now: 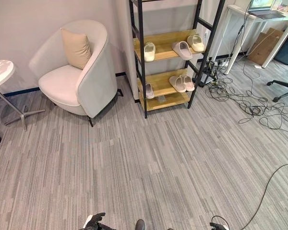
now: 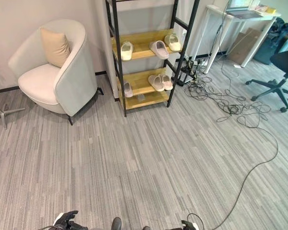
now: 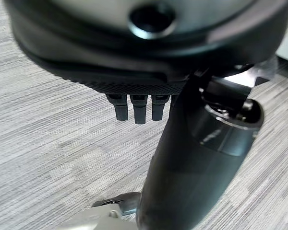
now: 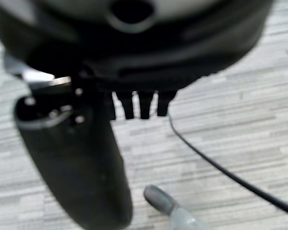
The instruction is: Arrange the slippers neatly on the shoe rack.
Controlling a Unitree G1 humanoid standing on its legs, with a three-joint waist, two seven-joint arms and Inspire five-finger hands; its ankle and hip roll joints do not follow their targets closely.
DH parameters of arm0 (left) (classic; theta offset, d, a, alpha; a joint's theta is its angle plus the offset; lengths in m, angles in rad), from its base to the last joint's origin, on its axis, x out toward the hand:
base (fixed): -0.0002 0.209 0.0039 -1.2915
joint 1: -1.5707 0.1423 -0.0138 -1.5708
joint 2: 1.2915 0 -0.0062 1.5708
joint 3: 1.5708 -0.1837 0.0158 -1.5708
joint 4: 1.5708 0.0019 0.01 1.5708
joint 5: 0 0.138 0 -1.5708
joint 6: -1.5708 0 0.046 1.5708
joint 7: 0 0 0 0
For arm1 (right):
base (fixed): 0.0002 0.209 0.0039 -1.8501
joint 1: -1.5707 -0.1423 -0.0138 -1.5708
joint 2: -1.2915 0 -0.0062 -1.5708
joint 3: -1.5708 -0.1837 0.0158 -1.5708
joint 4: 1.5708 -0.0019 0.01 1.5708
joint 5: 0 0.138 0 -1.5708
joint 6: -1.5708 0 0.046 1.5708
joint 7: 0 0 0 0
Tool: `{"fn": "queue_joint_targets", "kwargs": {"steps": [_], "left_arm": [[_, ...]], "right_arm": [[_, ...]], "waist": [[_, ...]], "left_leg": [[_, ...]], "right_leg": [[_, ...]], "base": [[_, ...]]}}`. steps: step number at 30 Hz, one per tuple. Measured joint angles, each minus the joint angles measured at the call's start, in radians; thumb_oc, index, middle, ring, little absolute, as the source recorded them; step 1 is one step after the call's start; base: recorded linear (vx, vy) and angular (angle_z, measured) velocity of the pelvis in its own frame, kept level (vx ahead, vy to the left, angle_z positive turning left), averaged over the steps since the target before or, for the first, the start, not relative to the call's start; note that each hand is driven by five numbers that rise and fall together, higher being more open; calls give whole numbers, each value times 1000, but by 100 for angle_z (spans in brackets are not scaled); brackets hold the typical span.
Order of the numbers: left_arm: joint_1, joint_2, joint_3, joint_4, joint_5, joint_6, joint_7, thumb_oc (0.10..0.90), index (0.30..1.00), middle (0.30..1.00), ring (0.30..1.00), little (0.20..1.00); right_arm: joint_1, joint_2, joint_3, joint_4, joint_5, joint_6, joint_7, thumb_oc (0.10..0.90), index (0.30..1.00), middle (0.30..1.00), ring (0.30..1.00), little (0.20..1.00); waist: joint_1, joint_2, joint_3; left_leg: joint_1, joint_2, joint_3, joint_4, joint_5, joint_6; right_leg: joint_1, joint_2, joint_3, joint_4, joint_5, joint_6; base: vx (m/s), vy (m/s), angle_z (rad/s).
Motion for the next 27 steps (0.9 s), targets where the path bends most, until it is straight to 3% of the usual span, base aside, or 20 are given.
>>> {"fn": "queue_joint_targets", "kwargs": {"steps": [12, 18, 20, 21, 23, 24, 27], "left_arm": [[-20, -10, -23, 2, 1, 4, 2, 800, 900, 900, 900, 900], [-30, -14, -41, 8, 2, 10, 5, 800, 900, 900, 900, 900], [-60, -14, -42, 9, 1, 10, 8, 800, 900, 900, 900, 900], [-89, -12, -44, 8, 1, 10, 14, 800, 900, 900, 900, 900], [-113, -10, -53, 8, 1, 10, 19, 800, 900, 900, 900, 900], [-118, -19, -71, 4, 1, 6, 22, 800, 900, 900, 900, 900], [-113, -36, -68, -2, 0, 2, 18, 800, 900, 900, 900, 900]], "right_arm": [[-15, 0, -3, 31, 1, -4, -16, 800, 900, 900, 900, 900], [-17, -8, -12, 34, 10, -12, -23, 800, 900, 900, 900, 900], [-20, -11, -13, 37, 23, -13, -38, 800, 900, 900, 900, 900], [-36, -10, -12, 34, 28, -17, -41, 800, 900, 900, 900, 900], [-42, -11, -12, 32, 29, -19, -48, 800, 900, 900, 900, 900], [-30, -11, -12, 40, 34, -11, -56, 800, 900, 900, 900, 900], [-29, -11, -11, 64, 34, 0, -57, 800, 900, 900, 900, 900]], "waist": [[-3, 19, 16], [-35, 20, 17], [-43, 3, 29], [-42, -20, 49], [-52, -28, 75], [-63, -18, 71], [-55, -9, 69]], "left_leg": [[-9, 3, -24, 0, 18, -17], [-19, 12, -22, 16, 20, -21], [-63, 5, -21, 90, 17, -27], [-125, -8, -21, 175, 9, -39], [-146, 5, -15, 217, -11, -40], [-147, 41, 16, 141, 0, -56], [-146, 47, 56, 26, 23, -86]], "right_leg": [[1, 3, -25, 0, -9, 11], [-3, 11, -20, -1, -19, 3], [-14, 3, -8, -7, -23, -26], [-29, -13, 9, -7, -8, -50], [-23, -16, 7, -7, -2, -62], [-17, -8, 11, -7, -15, -49], [-12, -4, 40, -8, -16, -33]], "base": [[21, -86, 6], [20, -40, -1], [31, -1, -17], [168, 26, -32], [204, 47, -9], [230, 99, 5], [187, 115, -26]]}}
